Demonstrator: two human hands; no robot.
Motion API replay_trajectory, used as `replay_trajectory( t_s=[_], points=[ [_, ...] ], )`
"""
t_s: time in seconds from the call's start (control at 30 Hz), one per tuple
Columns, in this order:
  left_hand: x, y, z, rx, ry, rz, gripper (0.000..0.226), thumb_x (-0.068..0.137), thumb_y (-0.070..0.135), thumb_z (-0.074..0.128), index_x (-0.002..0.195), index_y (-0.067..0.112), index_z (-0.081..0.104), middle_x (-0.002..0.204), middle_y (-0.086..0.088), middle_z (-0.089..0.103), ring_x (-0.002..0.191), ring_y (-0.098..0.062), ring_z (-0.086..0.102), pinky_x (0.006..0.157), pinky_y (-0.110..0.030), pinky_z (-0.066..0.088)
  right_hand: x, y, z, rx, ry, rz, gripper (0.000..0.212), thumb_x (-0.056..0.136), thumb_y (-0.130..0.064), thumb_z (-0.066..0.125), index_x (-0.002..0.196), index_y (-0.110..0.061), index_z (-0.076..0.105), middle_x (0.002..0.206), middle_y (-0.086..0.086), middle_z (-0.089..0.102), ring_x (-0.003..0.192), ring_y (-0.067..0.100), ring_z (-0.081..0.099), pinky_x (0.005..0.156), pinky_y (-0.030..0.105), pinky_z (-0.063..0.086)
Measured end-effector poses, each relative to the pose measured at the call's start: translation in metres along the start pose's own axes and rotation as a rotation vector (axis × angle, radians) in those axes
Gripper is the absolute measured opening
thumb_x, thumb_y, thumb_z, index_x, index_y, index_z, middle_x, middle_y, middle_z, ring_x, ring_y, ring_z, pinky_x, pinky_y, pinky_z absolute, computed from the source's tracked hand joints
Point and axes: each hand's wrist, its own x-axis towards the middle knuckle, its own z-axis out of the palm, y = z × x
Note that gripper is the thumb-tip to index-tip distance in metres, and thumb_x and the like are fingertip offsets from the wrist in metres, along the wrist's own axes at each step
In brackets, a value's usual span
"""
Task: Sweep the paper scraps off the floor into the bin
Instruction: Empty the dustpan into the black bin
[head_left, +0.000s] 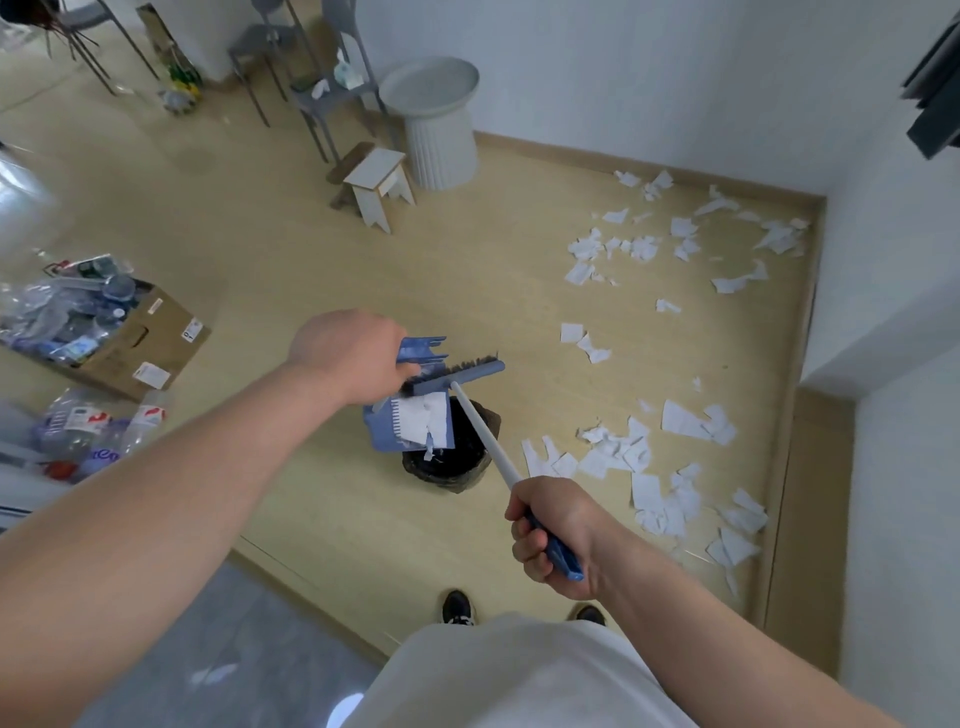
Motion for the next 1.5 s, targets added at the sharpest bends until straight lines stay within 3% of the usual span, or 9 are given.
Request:
replay_trajectory(
  t_s=[0.33,0.83,1.07,1.5],
  points=[
    [0.017,0.0,0.008,-0.054,-0.001,0.003,0.036,0.093,0.056,0.052,0.077,0.024,0.05,0.072,0.004,0.051,0.071,-0.024,0.057,0.056,-0.028,0.039,0.012,0.009,-0.005,-0.361,0.158,0.019,0.004,0.078,-0.005,0.046,0.08,-0.008,0.045,0.056,0.004,0.043,0.04,0.015,0.034,0.042,0.021,0.027],
    [0.03,-0.017,0.017,-0.074,-0.013,0.012,0.031,0.092,0.052,0.053,0.082,0.024,0.06,0.076,0.003,0.06,0.07,-0.022,0.06,0.057,-0.028,0.045,0.005,-0.004,-0.018,-0.361,0.23,0.029,0.005,0.08,-0.003,0.047,0.08,-0.008,0.046,0.058,0.004,0.044,0.039,0.014,0.036,0.04,0.019,0.029],
    [0.031,-0.024,0.022,-0.034,-0.007,0.033,0.034,0.093,0.052,0.051,0.08,0.022,0.058,0.073,0.003,0.059,0.067,-0.02,0.059,0.055,-0.027,0.042,0.005,-0.009,-0.015,-0.281,0.195,-0.011,0.005,0.081,-0.006,0.048,0.085,-0.007,0.046,0.057,0.005,0.042,0.04,0.014,0.034,0.04,0.021,0.026],
    [0.031,-0.018,0.023,-0.048,-0.003,0.042,0.036,0.093,0.055,0.052,0.074,0.024,0.051,0.073,0.004,0.056,0.068,-0.021,0.058,0.055,-0.028,0.04,0.029,0.007,0.007,-0.411,0.165,0.007,0.003,0.075,-0.005,0.048,0.076,-0.007,0.046,0.059,0.005,0.044,0.039,0.015,0.036,0.045,0.022,0.027]
  ],
)
